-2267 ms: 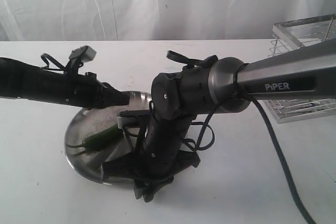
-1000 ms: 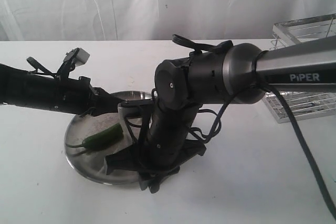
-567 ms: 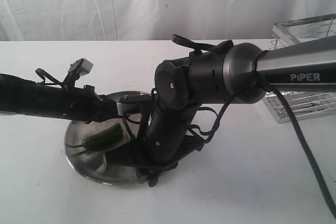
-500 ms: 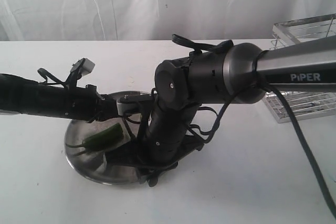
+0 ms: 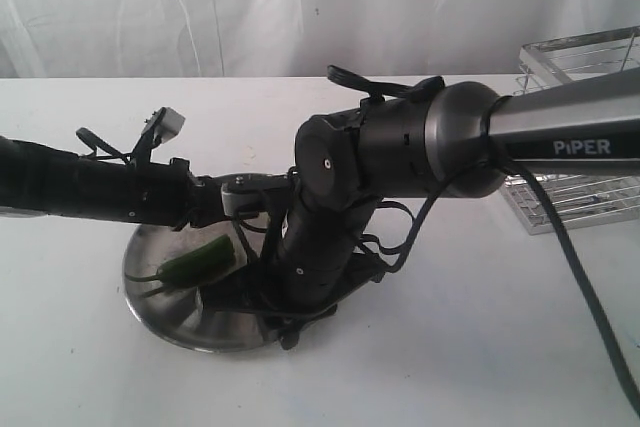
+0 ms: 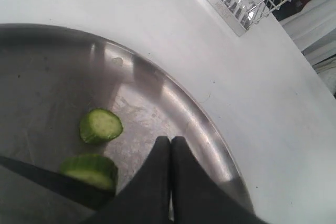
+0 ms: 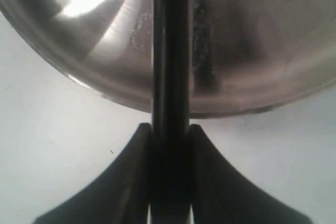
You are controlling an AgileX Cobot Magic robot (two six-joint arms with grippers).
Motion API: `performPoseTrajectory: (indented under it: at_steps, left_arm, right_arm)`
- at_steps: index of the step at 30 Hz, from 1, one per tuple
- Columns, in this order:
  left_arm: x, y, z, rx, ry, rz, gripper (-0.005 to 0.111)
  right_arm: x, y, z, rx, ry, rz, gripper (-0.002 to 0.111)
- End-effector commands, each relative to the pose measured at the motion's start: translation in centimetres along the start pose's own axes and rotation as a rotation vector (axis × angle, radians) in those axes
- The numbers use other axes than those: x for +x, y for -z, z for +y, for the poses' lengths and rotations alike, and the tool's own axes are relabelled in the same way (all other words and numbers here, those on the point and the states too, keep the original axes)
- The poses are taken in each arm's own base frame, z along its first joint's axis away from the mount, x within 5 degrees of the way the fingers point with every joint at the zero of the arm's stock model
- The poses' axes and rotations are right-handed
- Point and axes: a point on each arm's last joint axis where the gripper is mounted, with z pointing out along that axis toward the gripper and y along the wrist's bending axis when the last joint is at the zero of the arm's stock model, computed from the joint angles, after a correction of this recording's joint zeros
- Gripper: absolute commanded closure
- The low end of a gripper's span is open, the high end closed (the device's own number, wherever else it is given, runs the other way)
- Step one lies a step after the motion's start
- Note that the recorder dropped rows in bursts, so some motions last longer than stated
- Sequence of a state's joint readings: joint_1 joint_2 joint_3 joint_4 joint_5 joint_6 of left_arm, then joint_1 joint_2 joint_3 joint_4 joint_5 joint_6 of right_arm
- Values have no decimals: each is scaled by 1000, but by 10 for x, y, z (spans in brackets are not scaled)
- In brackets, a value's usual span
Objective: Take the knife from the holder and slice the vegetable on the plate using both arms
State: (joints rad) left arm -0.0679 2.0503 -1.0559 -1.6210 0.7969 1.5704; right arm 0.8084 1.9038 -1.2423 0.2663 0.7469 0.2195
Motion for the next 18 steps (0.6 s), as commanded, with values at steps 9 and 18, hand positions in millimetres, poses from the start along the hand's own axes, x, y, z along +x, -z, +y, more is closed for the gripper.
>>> performPoseTrajectory:
  at_steps: [9,18]
  left_arm:
    - [-2,-4,10,-58,-17,-57,107]
    - [-2,-4,10,-59,-18,-63,107]
  right_arm:
    - [6,5,-2,24,58,65,108]
    - [11,9,-4,46,69,117,108]
